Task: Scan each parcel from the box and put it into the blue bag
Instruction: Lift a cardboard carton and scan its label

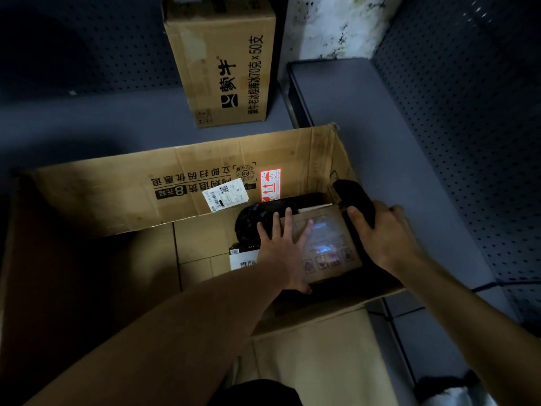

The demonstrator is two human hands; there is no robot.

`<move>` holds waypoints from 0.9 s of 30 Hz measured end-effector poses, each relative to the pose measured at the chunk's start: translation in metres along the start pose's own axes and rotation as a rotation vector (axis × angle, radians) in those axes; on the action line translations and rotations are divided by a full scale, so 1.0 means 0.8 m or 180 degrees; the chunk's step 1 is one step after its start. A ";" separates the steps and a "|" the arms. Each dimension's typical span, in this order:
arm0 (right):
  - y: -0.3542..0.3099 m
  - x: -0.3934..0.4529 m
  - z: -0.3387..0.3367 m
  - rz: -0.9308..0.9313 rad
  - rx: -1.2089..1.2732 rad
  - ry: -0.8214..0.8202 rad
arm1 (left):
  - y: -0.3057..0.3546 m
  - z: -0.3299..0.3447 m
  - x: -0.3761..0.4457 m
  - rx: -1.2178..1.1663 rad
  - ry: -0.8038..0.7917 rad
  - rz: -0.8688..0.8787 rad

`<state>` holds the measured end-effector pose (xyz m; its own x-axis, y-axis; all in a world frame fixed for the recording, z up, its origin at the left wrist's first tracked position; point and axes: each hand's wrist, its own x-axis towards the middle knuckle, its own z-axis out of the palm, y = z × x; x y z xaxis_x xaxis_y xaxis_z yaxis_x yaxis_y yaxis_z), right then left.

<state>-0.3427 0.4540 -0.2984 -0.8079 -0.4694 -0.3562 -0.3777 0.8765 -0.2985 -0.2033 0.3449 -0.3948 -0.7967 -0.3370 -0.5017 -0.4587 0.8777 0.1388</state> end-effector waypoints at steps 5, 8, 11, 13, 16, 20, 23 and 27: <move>0.002 -0.002 -0.005 0.0024 -0.0063 0.0028 | 0.001 0.002 0.000 -0.0140 -0.0022 0.0001; 0.002 -0.003 -0.009 0.0012 -0.0034 0.0024 | -0.006 -0.001 -0.004 -0.0231 -0.0020 0.0110; 0.001 -0.003 -0.014 0.0021 0.0007 0.0061 | -0.011 -0.006 -0.011 -0.0377 0.0005 0.0174; 0.000 -0.004 -0.018 0.0019 0.0027 0.0062 | -0.015 -0.010 -0.017 -0.0530 0.0049 0.0144; -0.005 -0.009 -0.029 0.0015 -0.0004 0.0056 | -0.021 -0.022 -0.028 -0.0745 0.0151 0.0123; -0.014 -0.022 -0.048 0.0005 -0.0034 0.0110 | -0.031 -0.051 -0.046 -0.0901 0.0291 0.0016; -0.025 -0.037 -0.065 -0.0092 -0.0030 0.0130 | -0.043 -0.077 -0.064 -0.1080 0.0403 -0.0119; -0.041 -0.060 -0.087 -0.0201 -0.0063 0.0181 | -0.062 -0.105 -0.092 -0.1274 0.0555 -0.0283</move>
<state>-0.3227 0.4554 -0.2099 -0.8063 -0.5176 -0.2862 -0.4372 0.8475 -0.3010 -0.1550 0.2978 -0.2933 -0.7859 -0.4878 -0.3800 -0.6173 0.6532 0.4384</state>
